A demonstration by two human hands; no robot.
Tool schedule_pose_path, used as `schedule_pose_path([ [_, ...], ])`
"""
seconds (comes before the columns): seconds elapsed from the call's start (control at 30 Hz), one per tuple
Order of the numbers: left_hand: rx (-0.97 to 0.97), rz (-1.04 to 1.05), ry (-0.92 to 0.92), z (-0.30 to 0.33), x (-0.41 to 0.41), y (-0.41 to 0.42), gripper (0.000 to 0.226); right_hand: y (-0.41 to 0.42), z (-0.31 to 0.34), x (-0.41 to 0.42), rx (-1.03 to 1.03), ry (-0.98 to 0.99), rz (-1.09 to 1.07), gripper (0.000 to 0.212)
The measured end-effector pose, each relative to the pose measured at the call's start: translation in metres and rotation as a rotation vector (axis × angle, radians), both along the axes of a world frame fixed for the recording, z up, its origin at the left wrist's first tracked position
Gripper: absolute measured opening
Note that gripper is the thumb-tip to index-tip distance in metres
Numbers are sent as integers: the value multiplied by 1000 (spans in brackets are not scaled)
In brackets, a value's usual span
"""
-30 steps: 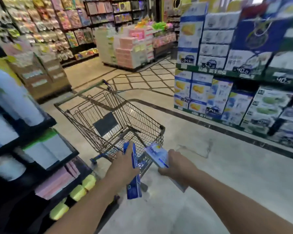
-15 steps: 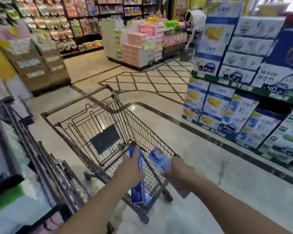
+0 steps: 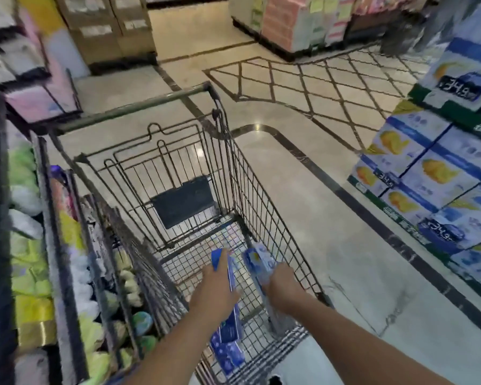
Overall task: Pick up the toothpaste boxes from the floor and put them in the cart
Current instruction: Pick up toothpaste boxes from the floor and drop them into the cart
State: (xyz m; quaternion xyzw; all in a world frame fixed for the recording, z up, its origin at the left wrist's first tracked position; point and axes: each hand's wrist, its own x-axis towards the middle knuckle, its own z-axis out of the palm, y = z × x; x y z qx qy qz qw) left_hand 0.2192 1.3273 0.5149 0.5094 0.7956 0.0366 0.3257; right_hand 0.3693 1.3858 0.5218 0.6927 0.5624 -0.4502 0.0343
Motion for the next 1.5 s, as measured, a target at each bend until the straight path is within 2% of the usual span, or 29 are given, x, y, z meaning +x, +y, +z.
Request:
schedule_pose_path([
  [0.2,-132,88,-55,-97,15,26,111,43,-82,-6,-69,-52,179,15],
  [0.4,-231,186,-86,-183,28,18,108,54,-163,-10,-145,-128,329,40],
  [0.67,-361,166,-5,-250,49,-9,102,27,-248,-22,-164,-156,451,30],
  [0.73,-375,160,13,-260,52,-11,103,18,-260,-22,-178,-166,451,27],
  [0.87,-406,158,23,-264,56,-6,97,5,-273,-18,-195,-186,462,40],
  [1.07,-452,160,-12,-257,58,-13,98,-2,-272,-21,-217,-161,493,39],
  [1.1,-453,162,-17,-255,57,-16,92,-5,-271,-22,-219,-148,501,40],
  [1.2,-417,207,-11,-254,56,-27,47,-12,-268,-25,-211,-129,564,39],
  [1.23,-417,222,-6,-254,55,-31,40,-14,-268,-25,-210,-126,576,37],
  [1.4,-402,240,-47,-248,47,-42,24,-14,-263,-23,-238,-116,626,31],
  [1.5,-364,247,-63,-241,37,-43,34,-4,-250,-20,-241,-101,649,35],
])
